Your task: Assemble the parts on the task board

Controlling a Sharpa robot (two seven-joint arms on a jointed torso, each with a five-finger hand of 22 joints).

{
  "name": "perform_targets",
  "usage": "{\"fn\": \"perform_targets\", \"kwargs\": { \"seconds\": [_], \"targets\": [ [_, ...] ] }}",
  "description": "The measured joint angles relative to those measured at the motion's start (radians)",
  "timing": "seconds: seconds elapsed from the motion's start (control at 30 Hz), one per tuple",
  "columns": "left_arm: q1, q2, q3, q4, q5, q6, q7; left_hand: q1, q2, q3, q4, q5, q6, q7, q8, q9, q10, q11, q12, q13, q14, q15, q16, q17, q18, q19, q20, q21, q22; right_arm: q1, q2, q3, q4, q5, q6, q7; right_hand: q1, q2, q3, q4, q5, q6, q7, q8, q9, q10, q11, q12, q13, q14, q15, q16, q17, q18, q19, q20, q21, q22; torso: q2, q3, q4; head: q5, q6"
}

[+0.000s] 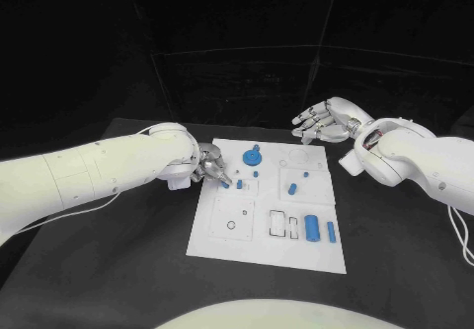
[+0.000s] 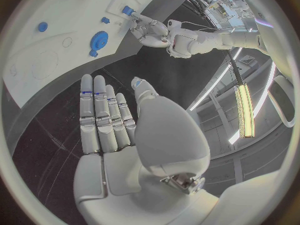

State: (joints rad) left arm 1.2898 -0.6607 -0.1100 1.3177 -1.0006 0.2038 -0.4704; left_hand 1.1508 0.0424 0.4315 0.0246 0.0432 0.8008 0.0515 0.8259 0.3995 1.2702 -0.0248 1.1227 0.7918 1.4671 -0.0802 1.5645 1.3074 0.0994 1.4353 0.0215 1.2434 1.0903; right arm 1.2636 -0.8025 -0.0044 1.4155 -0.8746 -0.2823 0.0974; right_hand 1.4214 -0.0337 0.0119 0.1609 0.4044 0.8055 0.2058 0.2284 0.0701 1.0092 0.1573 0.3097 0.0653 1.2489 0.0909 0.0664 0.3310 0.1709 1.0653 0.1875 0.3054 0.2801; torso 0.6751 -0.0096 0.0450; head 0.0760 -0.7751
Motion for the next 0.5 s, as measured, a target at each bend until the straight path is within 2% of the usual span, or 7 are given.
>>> {"fn": "perform_targets", "kwargs": {
  "seconds": [0.07, 0.13, 0.2, 0.33, 0.5],
  "targets": [
    [0.000, 0.003, -0.001, -0.004, 0.000, 0.000, 0.000, -0.013, 0.001, 0.015, -0.004, 0.000, 0.002, -0.002, 0.005, 0.000, 0.002, -0.002, 0.000, 0.003, 0.000, 0.000, 0.000, 0.000, 0.000, 0.000, 0.000, 0.000, 0.002, 0.000, 0.000, 0.000, 0.000, 0.000, 0.000, 0.000, 0.000, 0.000, 0.000, 0.000, 0.000, 0.000, 0.000, 0.000, 0.000, 0.000, 0.000, 0.000, 0.000, 0.000, 0.000, 0.000, 0.000, 0.000, 0.000, 0.000, 0.000, 0.000, 0.000, 0.0002, 0.0000, 0.000, -0.001],
    [0.000, 0.004, -0.001, -0.007, 0.000, 0.001, 0.000, -0.023, -0.009, 0.024, -0.013, -0.001, 0.004, -0.004, 0.007, 0.000, 0.006, -0.006, 0.000, 0.004, 0.000, 0.000, 0.000, 0.000, 0.000, 0.000, 0.000, 0.000, 0.002, 0.000, 0.000, 0.000, 0.000, 0.000, 0.000, 0.000, 0.000, 0.000, 0.000, 0.000, 0.000, 0.000, 0.000, 0.000, 0.000, 0.000, 0.000, 0.000, 0.000, 0.000, 0.000, 0.000, 0.000, 0.000, 0.000, 0.000, 0.000, 0.000, 0.000, 0.0005, 0.0000, -0.001, -0.001],
    [0.000, 0.007, -0.001, -0.010, 0.000, 0.002, 0.000, -0.047, -0.017, 0.056, -0.045, -0.001, 0.009, -0.006, 0.008, 0.001, 0.006, -0.006, 0.000, 0.006, 0.000, 0.000, 0.000, 0.000, 0.000, 0.000, 0.000, 0.000, 0.004, 0.000, 0.000, 0.000, 0.000, 0.000, 0.000, 0.000, 0.000, 0.000, 0.000, 0.000, 0.000, 0.000, 0.000, 0.000, 0.000, 0.000, 0.000, 0.000, 0.000, 0.000, 0.000, 0.000, 0.000, 0.000, 0.000, 0.000, 0.000, 0.000, 0.000, 0.0006, 0.0000, -0.001, -0.001],
    [0.000, 0.012, -0.001, -0.016, 0.000, 0.004, -0.002, -0.070, -0.034, 0.073, -0.056, -0.001, 0.021, -0.011, 0.011, 0.003, 0.008, -0.007, 0.004, 0.010, -0.004, -0.004, 0.000, 0.000, 0.000, 0.000, 0.000, 0.003, 0.009, 0.000, 0.000, 0.000, 0.001, 0.000, 0.000, 0.000, 0.000, 0.000, 0.000, 0.000, 0.000, 0.000, 0.000, 0.000, 0.000, 0.000, 0.000, 0.000, 0.000, 0.000, 0.000, 0.000, 0.000, 0.000, 0.000, 0.000, 0.000, 0.000, 0.000, 0.0008, -0.0002, -0.001, -0.002],
    [0.001, 0.017, -0.002, -0.022, 0.000, 0.008, -0.005, -0.080, -0.037, 0.074, -0.057, -0.001, 0.025, -0.014, 0.012, 0.006, 0.011, -0.011, 0.004, 0.012, 0.000, -0.007, 0.000, 0.000, 0.000, 0.003, -0.003, 0.004, 0.012, 0.000, -0.001, 0.000, 0.002, 0.000, 0.000, 0.000, 0.000, 0.000, 0.000, 0.000, 0.000, 0.000, 0.000, 0.000, 0.000, 0.000, 0.000, 0.000, 0.000, 0.000, 0.000, 0.000, 0.000, 0.000, 0.000, 0.000, 0.000, 0.000, 0.000, 0.0007, -0.0007, -0.001, -0.003]
  ]
}}
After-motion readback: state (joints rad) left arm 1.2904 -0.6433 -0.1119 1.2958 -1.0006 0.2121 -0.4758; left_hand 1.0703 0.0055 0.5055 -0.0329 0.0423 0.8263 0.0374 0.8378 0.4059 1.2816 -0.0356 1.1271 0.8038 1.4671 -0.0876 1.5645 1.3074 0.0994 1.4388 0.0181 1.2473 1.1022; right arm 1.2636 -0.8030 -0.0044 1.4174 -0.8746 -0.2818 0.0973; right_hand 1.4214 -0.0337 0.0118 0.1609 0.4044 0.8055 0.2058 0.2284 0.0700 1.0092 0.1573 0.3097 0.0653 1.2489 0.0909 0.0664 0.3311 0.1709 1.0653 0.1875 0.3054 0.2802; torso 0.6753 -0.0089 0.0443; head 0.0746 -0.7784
